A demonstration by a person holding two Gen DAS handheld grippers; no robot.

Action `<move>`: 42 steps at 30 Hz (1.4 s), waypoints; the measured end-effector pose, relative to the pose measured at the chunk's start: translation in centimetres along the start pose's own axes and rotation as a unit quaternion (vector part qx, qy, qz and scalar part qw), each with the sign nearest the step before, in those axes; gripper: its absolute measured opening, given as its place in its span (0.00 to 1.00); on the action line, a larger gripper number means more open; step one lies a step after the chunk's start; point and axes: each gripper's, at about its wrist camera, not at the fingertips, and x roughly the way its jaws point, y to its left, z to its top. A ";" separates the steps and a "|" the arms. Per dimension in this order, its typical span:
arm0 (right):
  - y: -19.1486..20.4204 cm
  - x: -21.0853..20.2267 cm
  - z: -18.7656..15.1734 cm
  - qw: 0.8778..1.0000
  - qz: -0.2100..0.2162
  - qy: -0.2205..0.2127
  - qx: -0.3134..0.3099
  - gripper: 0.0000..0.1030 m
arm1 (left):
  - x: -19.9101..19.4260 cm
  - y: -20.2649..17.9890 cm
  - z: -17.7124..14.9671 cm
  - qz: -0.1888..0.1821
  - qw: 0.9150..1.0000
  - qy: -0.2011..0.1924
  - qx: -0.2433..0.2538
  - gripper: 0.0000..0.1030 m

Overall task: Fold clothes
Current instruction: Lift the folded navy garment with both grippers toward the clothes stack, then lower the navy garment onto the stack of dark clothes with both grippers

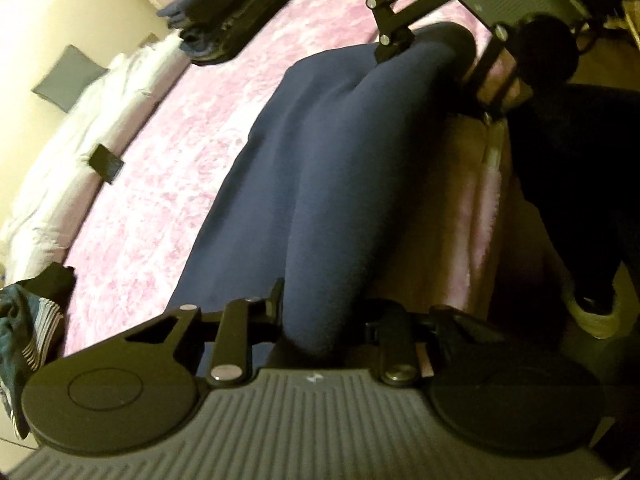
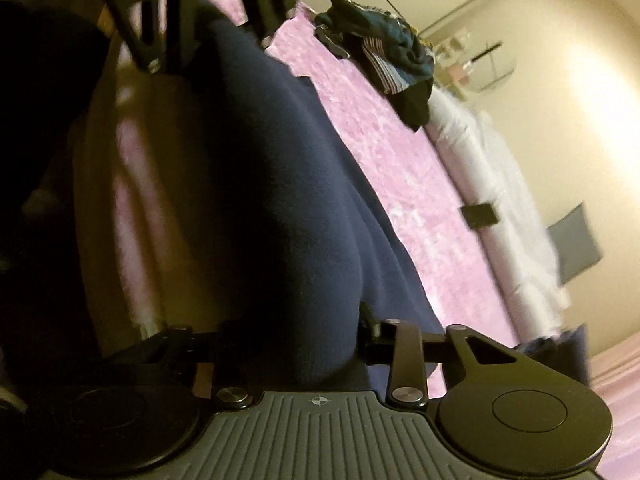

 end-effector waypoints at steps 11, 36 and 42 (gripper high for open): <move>-16.2 -9.9 5.0 0.993 0.081 0.059 0.067 0.27 | -8.1 7.0 14.0 -0.055 0.997 0.030 0.054 0.21; -44.5 -19.8 -6.0 0.979 -0.118 0.151 0.075 0.27 | -4.3 20.6 44.7 0.000 0.976 -0.149 0.159 0.22; -51.7 -17.1 -9.8 0.973 -0.154 0.158 0.074 0.27 | 1.0 24.8 51.5 0.034 0.969 -0.175 0.169 0.22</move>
